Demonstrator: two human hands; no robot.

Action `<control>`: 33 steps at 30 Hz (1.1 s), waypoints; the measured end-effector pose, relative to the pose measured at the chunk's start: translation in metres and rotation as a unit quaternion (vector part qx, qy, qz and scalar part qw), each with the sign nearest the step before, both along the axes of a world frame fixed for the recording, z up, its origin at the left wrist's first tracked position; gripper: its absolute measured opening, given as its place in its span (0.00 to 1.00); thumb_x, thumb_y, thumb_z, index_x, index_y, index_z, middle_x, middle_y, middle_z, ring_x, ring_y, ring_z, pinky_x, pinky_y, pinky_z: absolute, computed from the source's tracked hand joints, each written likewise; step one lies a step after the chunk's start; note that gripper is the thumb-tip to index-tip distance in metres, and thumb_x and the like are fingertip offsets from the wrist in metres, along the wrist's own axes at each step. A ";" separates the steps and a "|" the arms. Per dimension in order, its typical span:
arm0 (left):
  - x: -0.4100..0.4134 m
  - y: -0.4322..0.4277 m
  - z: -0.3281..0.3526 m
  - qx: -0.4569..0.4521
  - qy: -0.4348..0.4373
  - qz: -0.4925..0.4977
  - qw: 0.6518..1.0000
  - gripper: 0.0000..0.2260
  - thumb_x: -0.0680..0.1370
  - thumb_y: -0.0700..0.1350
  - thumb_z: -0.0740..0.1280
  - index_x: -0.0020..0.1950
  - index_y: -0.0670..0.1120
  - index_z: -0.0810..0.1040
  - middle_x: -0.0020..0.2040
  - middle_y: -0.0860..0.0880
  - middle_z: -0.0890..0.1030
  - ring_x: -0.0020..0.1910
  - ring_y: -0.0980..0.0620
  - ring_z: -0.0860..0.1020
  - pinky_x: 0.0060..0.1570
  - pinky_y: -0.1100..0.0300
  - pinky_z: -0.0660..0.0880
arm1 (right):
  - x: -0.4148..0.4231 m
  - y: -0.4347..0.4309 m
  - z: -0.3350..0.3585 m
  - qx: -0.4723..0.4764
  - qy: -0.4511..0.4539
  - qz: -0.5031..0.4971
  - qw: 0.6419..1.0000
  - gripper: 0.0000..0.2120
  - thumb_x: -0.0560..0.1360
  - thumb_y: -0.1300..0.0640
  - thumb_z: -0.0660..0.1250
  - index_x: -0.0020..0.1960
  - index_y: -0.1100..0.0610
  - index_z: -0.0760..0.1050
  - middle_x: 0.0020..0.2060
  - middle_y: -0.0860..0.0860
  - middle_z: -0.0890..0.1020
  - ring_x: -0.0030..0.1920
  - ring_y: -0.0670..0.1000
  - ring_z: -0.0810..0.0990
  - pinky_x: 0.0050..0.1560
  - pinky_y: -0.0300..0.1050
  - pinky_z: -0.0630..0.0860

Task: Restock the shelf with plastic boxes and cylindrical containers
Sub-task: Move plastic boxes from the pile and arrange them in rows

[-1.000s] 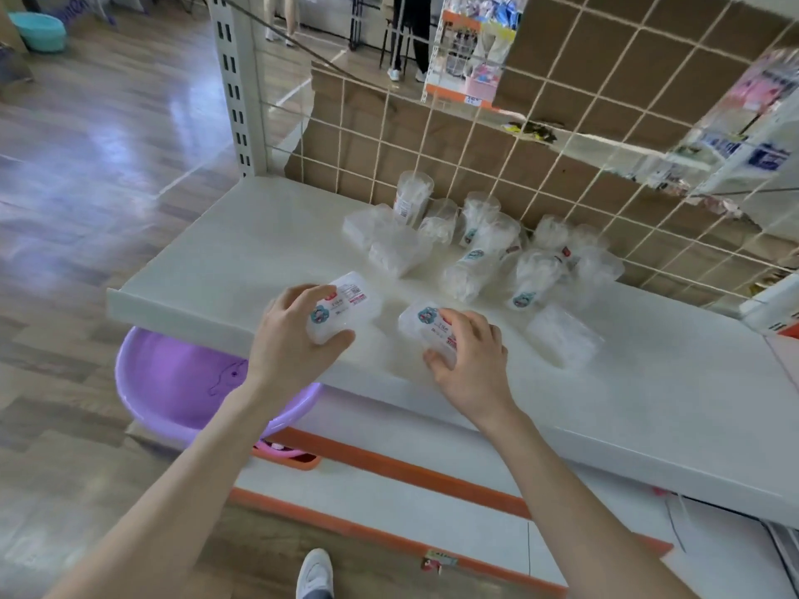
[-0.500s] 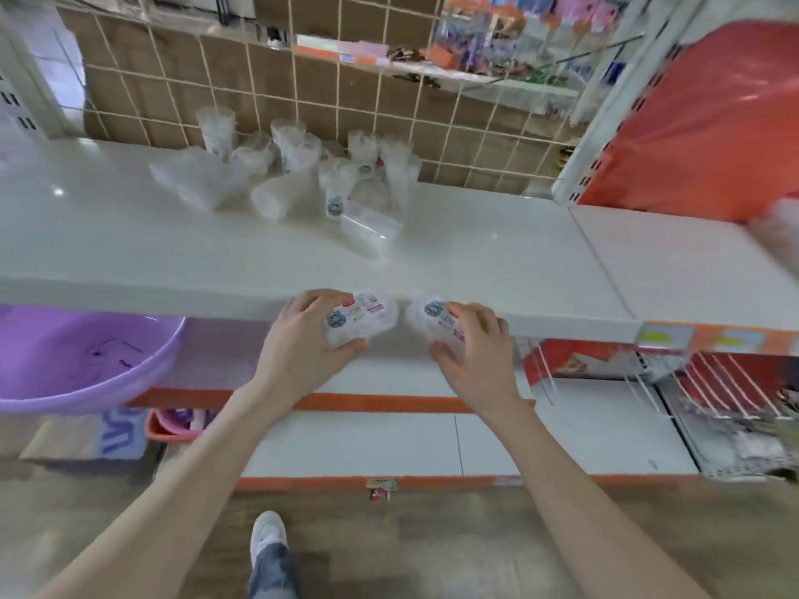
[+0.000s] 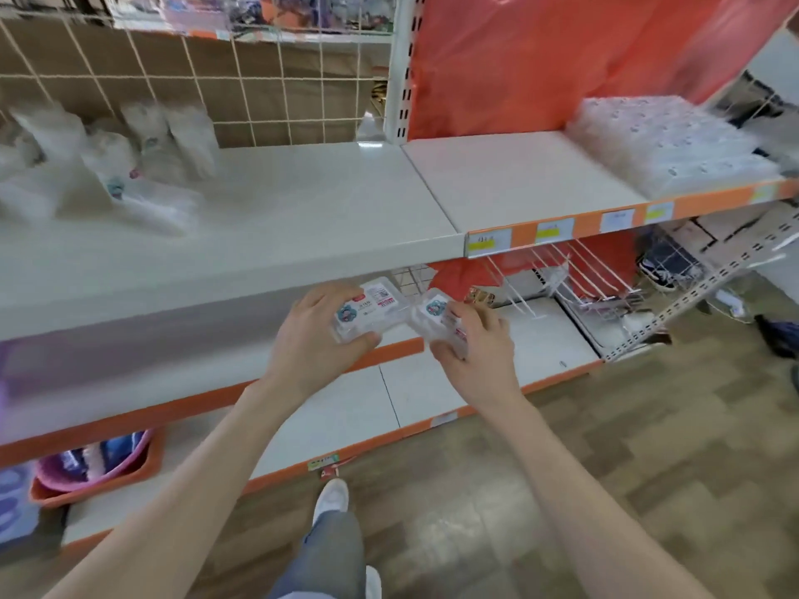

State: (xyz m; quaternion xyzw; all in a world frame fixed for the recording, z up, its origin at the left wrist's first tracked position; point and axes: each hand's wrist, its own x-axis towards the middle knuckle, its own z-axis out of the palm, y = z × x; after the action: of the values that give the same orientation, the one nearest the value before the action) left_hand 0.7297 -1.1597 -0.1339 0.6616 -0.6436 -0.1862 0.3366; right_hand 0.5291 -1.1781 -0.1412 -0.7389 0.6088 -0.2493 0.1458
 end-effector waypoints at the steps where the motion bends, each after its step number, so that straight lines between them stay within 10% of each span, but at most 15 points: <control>1: -0.009 -0.008 0.001 -0.001 -0.004 -0.015 1.000 0.23 0.67 0.47 0.75 0.61 0.47 0.76 0.61 0.50 0.76 0.61 0.49 0.72 0.58 0.61 0.64 | -0.009 -0.001 0.000 0.002 0.000 -0.011 1.000 0.22 0.71 0.58 0.69 0.64 0.58 0.72 0.60 0.56 0.74 0.57 0.60 0.70 0.51 0.48 0.65; 33: -0.260 -0.289 0.019 0.004 0.036 -0.282 0.959 0.21 0.68 0.44 0.73 0.60 0.46 0.76 0.58 0.49 0.76 0.58 0.47 0.72 0.57 0.62 0.66 | -0.227 -0.194 0.021 0.002 -0.055 -0.287 0.956 0.20 0.72 0.60 0.67 0.64 0.56 0.70 0.60 0.52 0.72 0.59 0.54 0.65 0.51 0.40 0.56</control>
State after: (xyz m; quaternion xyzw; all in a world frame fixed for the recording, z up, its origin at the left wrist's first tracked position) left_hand 0.4701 -1.4484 -0.1153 0.4471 -0.7910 -0.2999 0.2906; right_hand 0.3018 -1.3718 -0.1204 -0.5177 0.7869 -0.3197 0.1031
